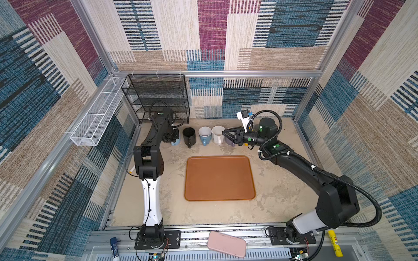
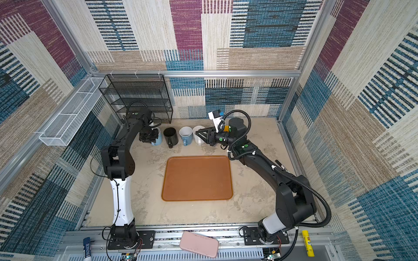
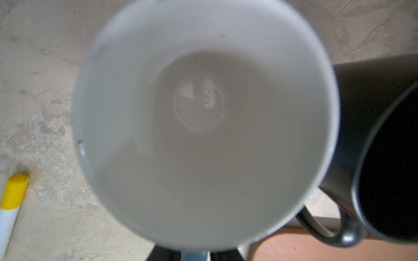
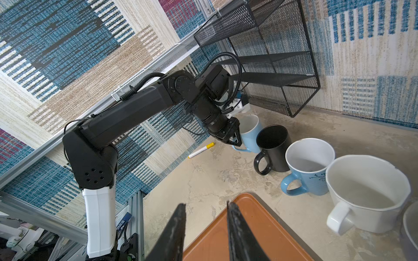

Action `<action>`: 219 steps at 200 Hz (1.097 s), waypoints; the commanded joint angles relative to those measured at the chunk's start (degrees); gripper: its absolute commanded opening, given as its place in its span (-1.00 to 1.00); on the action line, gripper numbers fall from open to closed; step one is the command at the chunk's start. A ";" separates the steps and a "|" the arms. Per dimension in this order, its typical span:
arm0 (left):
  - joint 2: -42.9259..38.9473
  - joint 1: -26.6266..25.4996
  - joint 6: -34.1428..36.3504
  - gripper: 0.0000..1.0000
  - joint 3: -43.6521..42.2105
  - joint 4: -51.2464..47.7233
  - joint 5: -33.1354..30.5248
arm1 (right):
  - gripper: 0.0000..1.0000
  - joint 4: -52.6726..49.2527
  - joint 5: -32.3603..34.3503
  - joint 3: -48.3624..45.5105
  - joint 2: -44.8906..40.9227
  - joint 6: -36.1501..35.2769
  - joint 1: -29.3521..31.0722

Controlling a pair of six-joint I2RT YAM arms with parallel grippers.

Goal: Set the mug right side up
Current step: 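Open the left gripper off the light-blue mug and raise it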

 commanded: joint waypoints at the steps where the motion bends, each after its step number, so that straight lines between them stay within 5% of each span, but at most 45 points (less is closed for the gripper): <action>1: -0.20 0.09 1.02 -0.60 0.67 -0.89 -0.61 | -0.32 0.96 0.39 0.10 -0.43 -0.30 0.02; 219: -12.99 -0.09 0.89 -0.16 -8.02 5.98 -2.02 | -0.16 -1.99 4.01 3.38 1.94 0.54 -0.58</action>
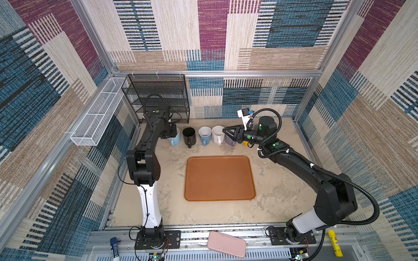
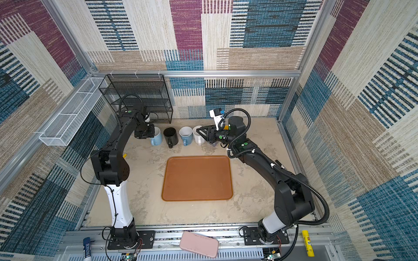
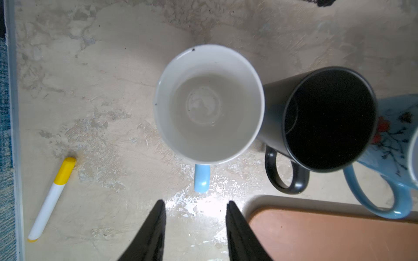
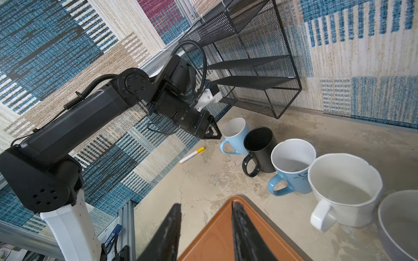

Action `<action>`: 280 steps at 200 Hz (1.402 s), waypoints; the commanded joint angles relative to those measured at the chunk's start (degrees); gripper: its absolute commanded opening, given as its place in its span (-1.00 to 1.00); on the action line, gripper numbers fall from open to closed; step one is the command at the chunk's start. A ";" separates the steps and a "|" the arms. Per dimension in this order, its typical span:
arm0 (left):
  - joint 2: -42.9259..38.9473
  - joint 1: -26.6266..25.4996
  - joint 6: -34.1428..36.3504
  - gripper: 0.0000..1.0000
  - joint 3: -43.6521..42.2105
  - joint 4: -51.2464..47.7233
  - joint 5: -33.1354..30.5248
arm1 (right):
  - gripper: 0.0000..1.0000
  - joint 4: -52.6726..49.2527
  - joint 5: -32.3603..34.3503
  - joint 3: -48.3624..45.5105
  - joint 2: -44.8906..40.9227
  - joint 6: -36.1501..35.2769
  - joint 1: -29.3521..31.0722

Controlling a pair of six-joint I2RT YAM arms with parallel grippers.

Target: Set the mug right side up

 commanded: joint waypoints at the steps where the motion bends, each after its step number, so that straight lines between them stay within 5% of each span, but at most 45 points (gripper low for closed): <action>1: -2.40 -0.03 0.91 -0.16 -2.10 2.66 -0.29 | -0.16 -0.35 0.68 1.12 0.37 0.10 -0.11; 67: -8.56 -0.11 1.67 0.20 -8.01 7.50 1.65 | -0.07 -5.03 5.01 2.56 -2.03 -3.41 -0.98; 90: -9.77 -0.11 1.72 0.39 -8.58 7.83 1.83 | 0.14 -6.12 6.76 2.57 -2.93 -3.81 -1.49; 107: -10.28 -0.11 1.88 1.00 -8.67 7.85 1.90 | 0.24 -6.47 8.21 2.33 -3.83 -4.04 -1.85; 136: -11.51 -0.11 1.96 1.00 -9.07 7.83 1.85 | 0.67 -8.18 12.85 2.23 -5.62 -4.80 -2.39; 147: -12.14 -0.11 1.96 1.00 -9.37 7.86 1.99 | 1.00 -8.88 15.23 2.09 -6.56 -4.92 -2.64; 190: -17.69 -0.20 1.59 1.00 -14.89 12.53 1.87 | 0.99 -9.33 28.34 -0.34 -11.11 -6.30 -3.71; 244: -29.41 -0.20 -0.19 1.00 -28.74 26.60 1.12 | 0.99 -2.52 46.59 -9.57 -20.41 -18.35 -4.20; 280: -37.69 -0.29 0.80 1.00 -39.83 36.73 2.44 | 0.99 2.83 48.29 -15.68 -22.99 -18.77 -8.89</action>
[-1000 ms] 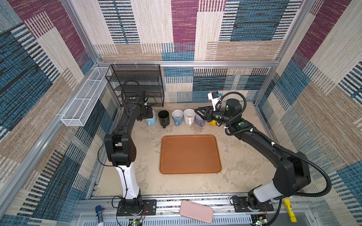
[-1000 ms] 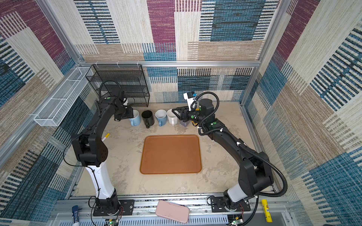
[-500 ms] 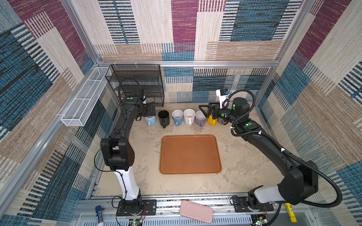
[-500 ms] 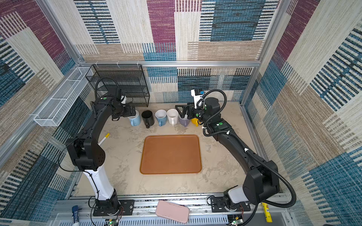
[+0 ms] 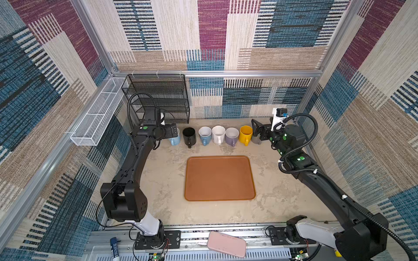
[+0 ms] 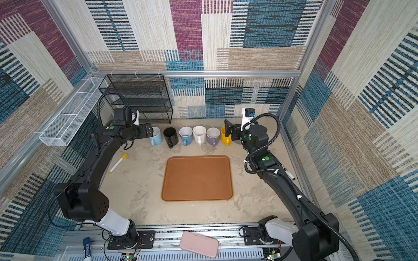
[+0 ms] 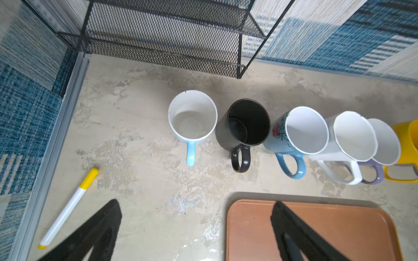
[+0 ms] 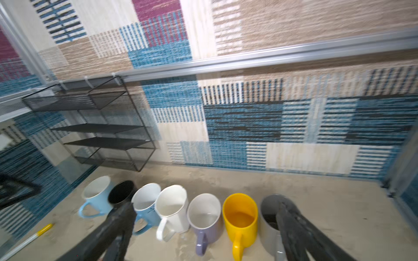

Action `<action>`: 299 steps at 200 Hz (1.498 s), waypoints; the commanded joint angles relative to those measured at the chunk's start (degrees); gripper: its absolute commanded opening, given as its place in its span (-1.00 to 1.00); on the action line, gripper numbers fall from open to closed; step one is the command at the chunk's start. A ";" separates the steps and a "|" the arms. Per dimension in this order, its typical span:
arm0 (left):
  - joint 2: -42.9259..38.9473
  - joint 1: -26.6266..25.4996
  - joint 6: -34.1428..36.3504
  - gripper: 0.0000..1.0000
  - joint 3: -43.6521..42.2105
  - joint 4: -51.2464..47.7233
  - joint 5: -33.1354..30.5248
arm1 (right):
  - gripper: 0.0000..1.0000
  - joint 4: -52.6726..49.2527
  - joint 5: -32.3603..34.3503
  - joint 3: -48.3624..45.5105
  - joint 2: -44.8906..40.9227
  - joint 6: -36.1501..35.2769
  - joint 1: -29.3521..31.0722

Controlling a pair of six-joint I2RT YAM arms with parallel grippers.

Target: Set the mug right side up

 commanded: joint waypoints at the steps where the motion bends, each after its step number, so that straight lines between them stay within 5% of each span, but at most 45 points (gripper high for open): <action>1: -4.03 -0.03 0.67 1.00 -5.16 10.16 0.52 | 0.99 5.93 4.31 -3.24 -1.04 -2.16 -2.33; 41: -12.94 0.03 2.26 1.00 -19.54 21.38 4.15 | 0.99 13.04 0.35 -10.43 -1.67 -0.39 -8.28; 121: -21.02 0.58 4.51 1.00 -36.03 32.73 1.72 | 0.99 15.26 -5.59 -14.24 -1.07 1.01 -14.28; 162: -20.38 1.34 5.87 1.00 -40.87 36.51 -1.83 | 0.99 14.68 -8.66 -14.20 -0.90 -0.67 -15.01; 225: -21.89 4.02 6.12 1.00 -51.44 49.17 -7.28 | 0.99 12.51 -4.08 -12.57 -1.26 -3.91 -15.01; 299: -13.51 10.23 0.57 1.00 -53.13 53.30 -2.41 | 0.99 12.37 -8.00 -14.29 -4.37 -5.36 -18.12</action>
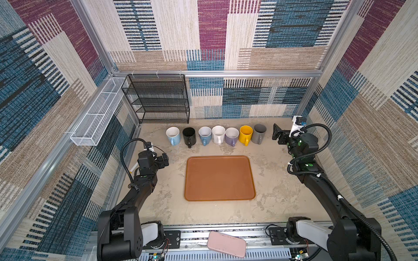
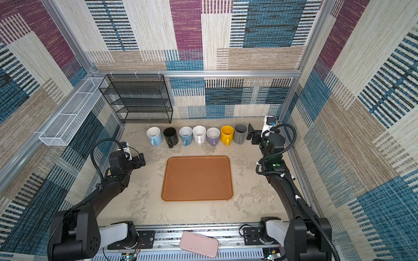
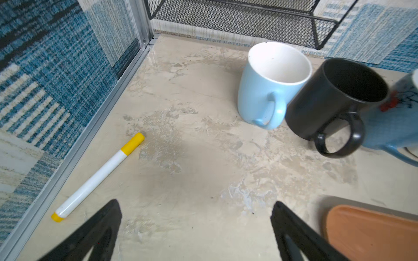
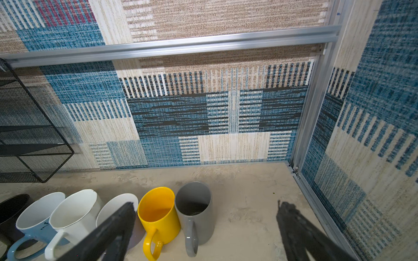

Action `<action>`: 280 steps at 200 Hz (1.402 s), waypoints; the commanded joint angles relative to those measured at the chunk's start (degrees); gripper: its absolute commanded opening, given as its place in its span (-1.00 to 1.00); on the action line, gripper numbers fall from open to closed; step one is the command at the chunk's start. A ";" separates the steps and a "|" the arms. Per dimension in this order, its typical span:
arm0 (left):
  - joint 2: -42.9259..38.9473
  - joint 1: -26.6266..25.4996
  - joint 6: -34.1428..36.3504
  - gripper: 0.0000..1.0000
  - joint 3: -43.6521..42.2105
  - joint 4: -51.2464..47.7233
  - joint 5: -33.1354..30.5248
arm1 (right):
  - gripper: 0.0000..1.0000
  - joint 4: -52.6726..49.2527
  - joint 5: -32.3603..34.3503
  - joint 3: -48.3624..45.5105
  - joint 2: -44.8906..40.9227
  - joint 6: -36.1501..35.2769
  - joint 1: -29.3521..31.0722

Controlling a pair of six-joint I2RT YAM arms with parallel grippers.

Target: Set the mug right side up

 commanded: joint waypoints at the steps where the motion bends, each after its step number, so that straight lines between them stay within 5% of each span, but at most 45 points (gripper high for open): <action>1: 2.73 0.80 -2.79 1.00 0.36 3.73 2.17 | 0.99 2.60 -1.37 -2.03 -2.42 -0.44 -0.90; 71: 8.41 1.41 -4.69 1.00 -1.14 11.88 -3.29 | 0.99 3.93 -1.24 -3.99 -3.06 0.26 -1.43; 128: 13.90 1.69 -3.03 1.00 2.60 10.23 2.36 | 0.99 6.54 -0.82 -5.51 -2.79 0.68 -1.56; 187: 10.58 1.66 -2.18 1.00 -4.66 20.02 4.23 | 0.99 6.68 -3.88 -5.69 0.94 1.59 -2.84; 222: 10.09 1.54 1.32 1.00 -13.02 36.33 12.97 | 0.99 7.26 -5.12 -6.44 2.33 1.81 -3.90; 248: 18.15 1.98 1.61 1.00 -20.05 59.46 17.83 | 0.99 9.57 -5.67 -8.39 2.32 1.42 -4.41; 280: 16.13 2.52 3.39 1.00 -13.93 45.20 23.35 | 0.99 15.85 -5.47 -13.29 2.22 1.10 -5.04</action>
